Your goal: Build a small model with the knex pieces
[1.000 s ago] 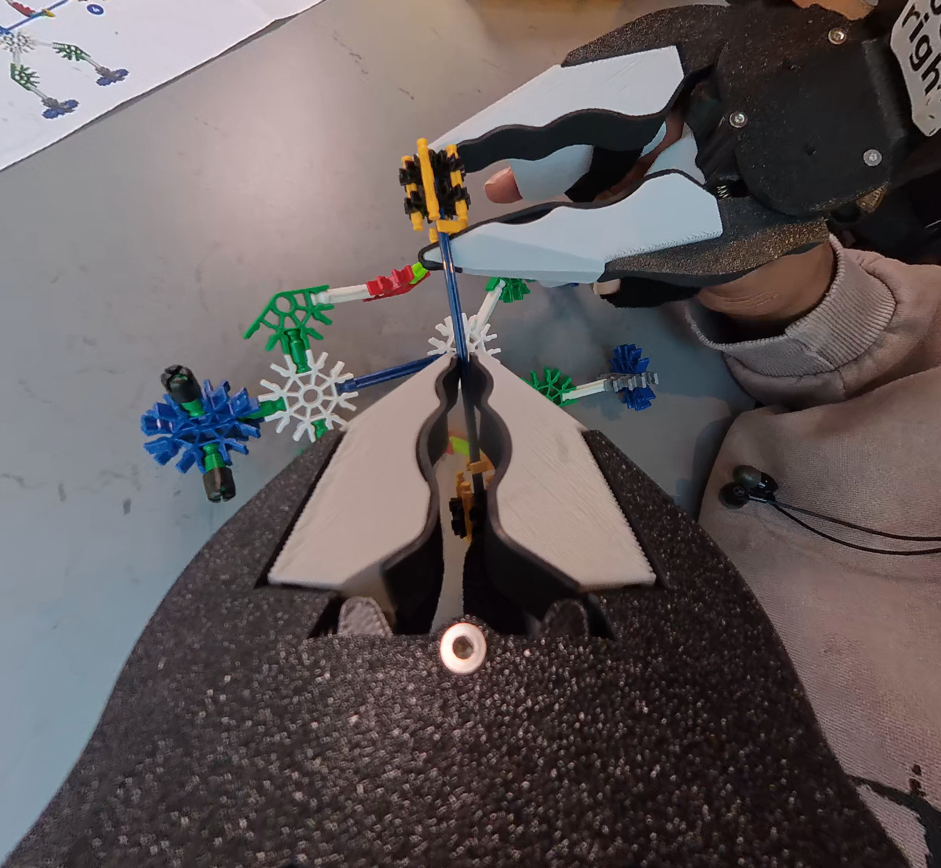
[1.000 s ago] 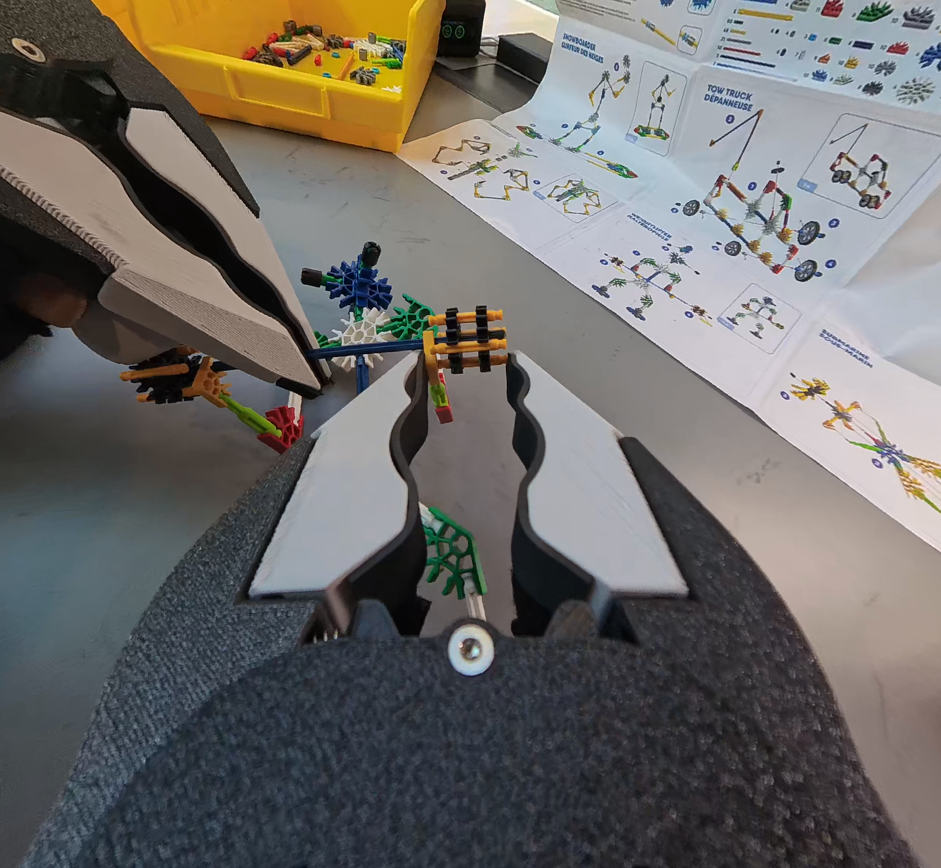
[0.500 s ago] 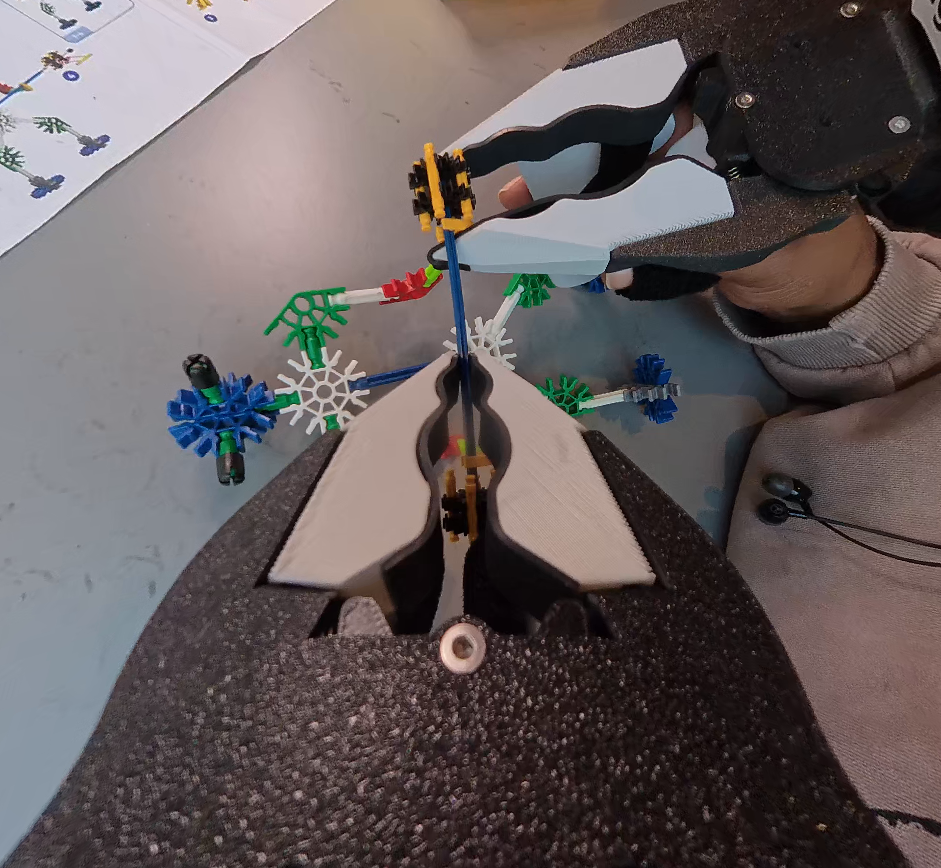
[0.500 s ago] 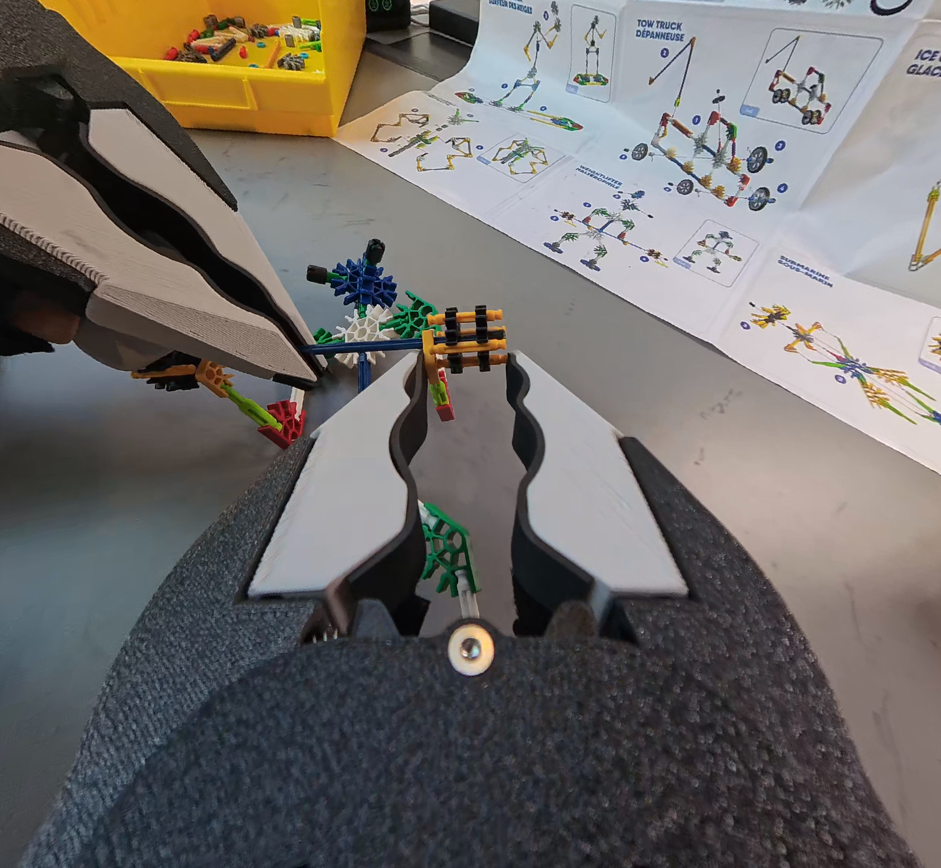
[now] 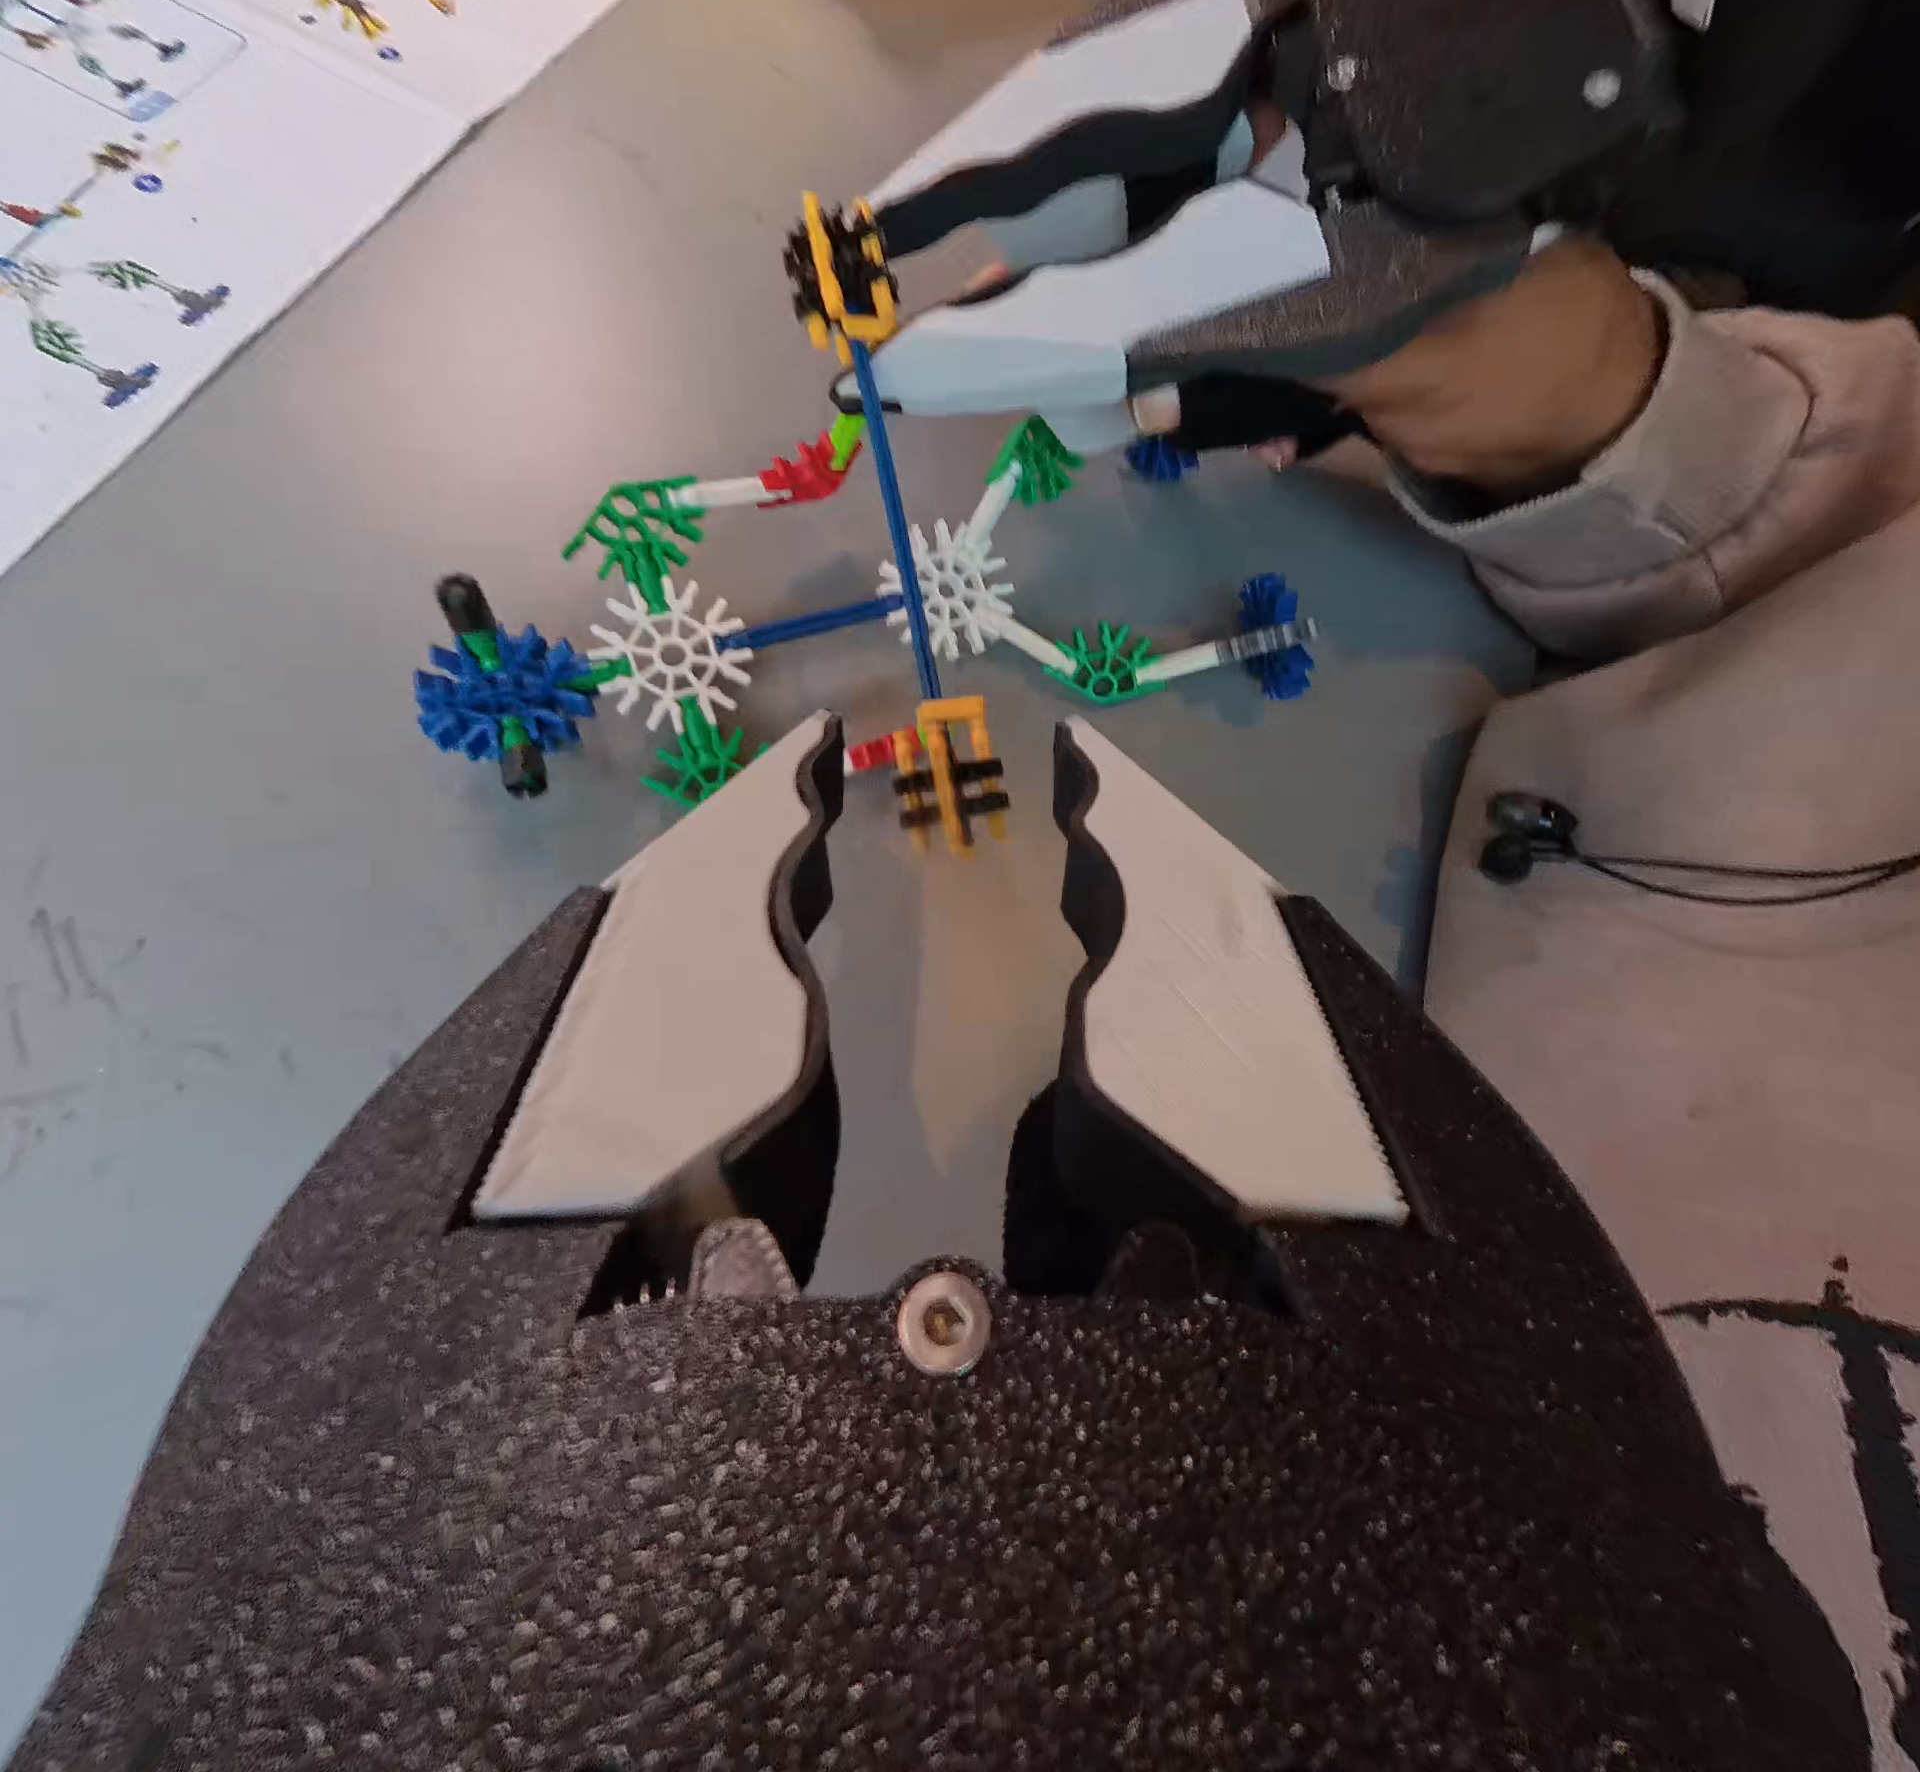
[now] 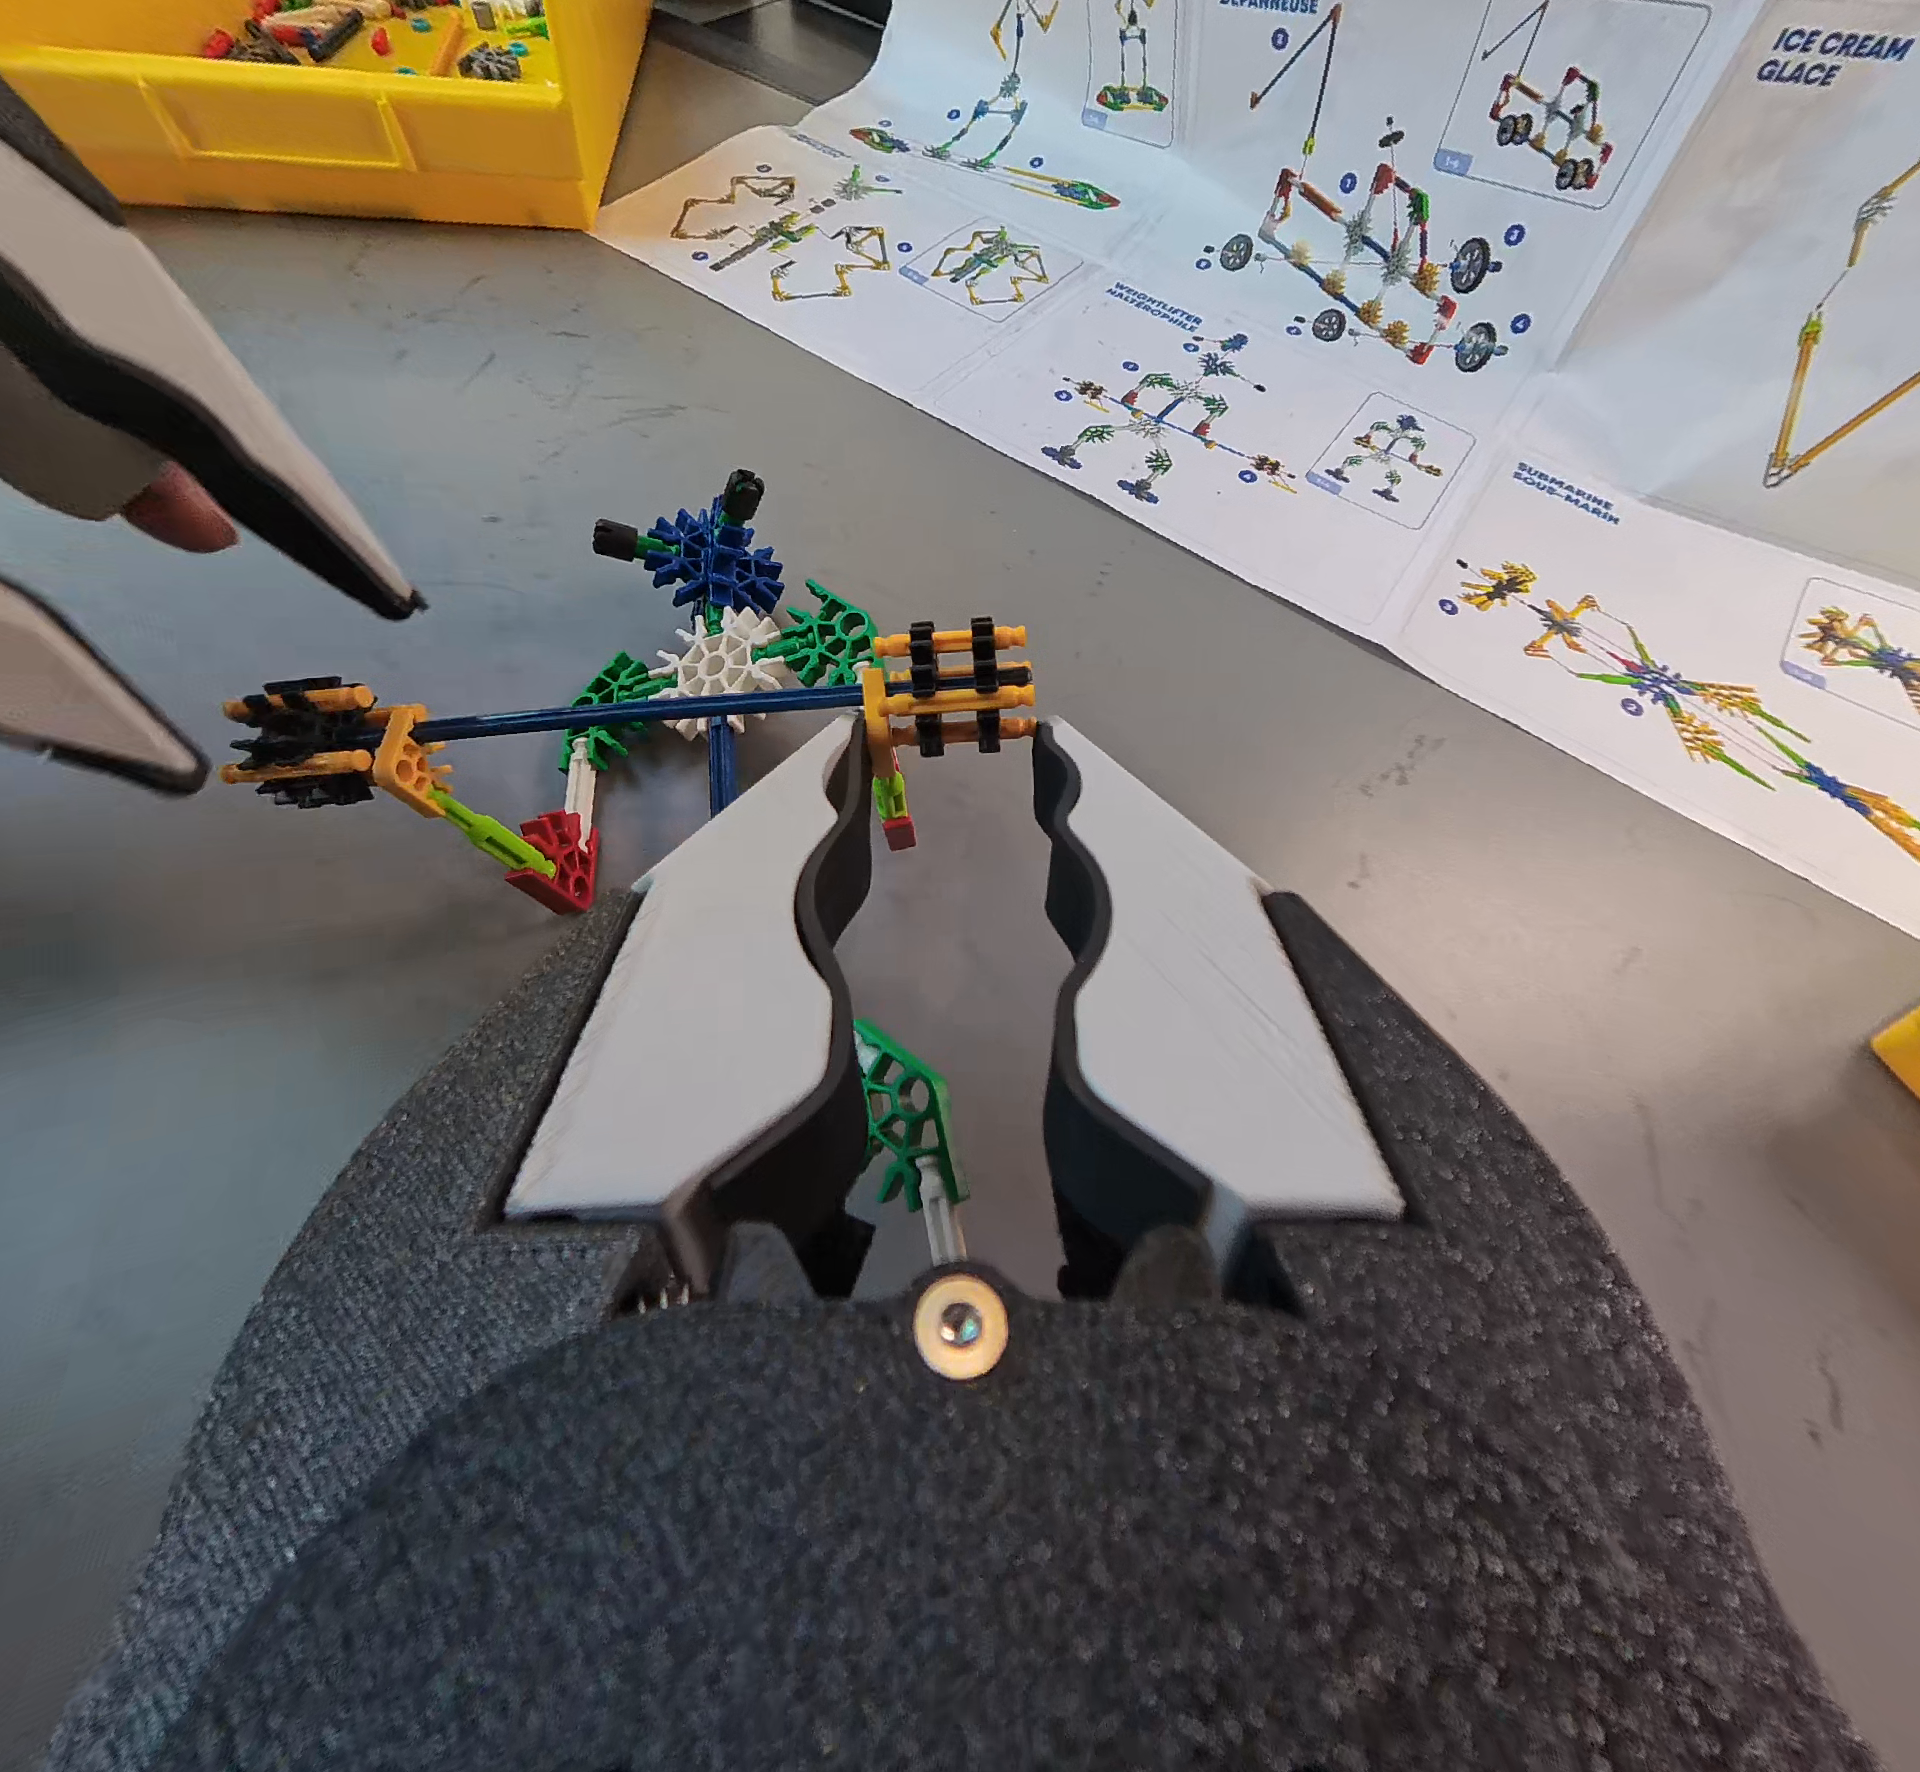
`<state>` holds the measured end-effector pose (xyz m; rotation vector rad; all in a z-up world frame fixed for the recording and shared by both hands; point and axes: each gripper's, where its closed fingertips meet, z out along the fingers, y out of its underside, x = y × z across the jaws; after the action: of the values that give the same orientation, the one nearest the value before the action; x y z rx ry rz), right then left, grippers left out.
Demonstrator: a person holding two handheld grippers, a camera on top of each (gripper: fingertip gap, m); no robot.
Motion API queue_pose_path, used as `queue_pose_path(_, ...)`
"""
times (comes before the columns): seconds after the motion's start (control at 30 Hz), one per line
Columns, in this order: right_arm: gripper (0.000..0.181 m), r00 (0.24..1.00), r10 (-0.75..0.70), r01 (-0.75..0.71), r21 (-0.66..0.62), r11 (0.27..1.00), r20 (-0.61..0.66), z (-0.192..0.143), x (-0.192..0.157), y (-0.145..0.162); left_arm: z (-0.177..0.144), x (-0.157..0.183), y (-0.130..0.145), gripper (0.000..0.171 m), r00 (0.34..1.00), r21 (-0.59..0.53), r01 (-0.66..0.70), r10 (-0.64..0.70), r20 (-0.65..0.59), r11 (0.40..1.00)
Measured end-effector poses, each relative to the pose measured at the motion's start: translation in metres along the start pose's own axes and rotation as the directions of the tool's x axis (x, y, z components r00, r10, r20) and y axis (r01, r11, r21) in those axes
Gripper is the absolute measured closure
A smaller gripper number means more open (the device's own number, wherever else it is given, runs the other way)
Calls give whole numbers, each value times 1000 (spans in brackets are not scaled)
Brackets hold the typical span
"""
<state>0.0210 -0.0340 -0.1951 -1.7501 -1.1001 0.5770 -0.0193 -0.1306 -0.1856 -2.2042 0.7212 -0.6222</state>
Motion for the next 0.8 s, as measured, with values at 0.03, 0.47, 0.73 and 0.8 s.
queue_pose_path(0.03, 151, 1000, 1, -1, -2, 1000, -3, -1, 1, 1, 2, 4, 9, 128, 1000, -29, -8, 8, -7, 1000)
queue_pose_path(0.47, 151, 999, -30, 28, -39, 999, -34, -10, 10, 6, 24, -17, 20, 147, 990, -62, -86, 92, 104, 994)
queue_pose_path(0.73, 157, 997, -48, 54, -100, 994, 66, -14, -1, 17, 21, -23, 14, 147, 995, 12, -54, 53, 89, 998)
queue_pose_path(0.8, 159, 995, -82, 89, -118, 989, 63, -9, -2, 18, 22, -21, 14, 147, 996, 9, -54, 54, 78, 998)
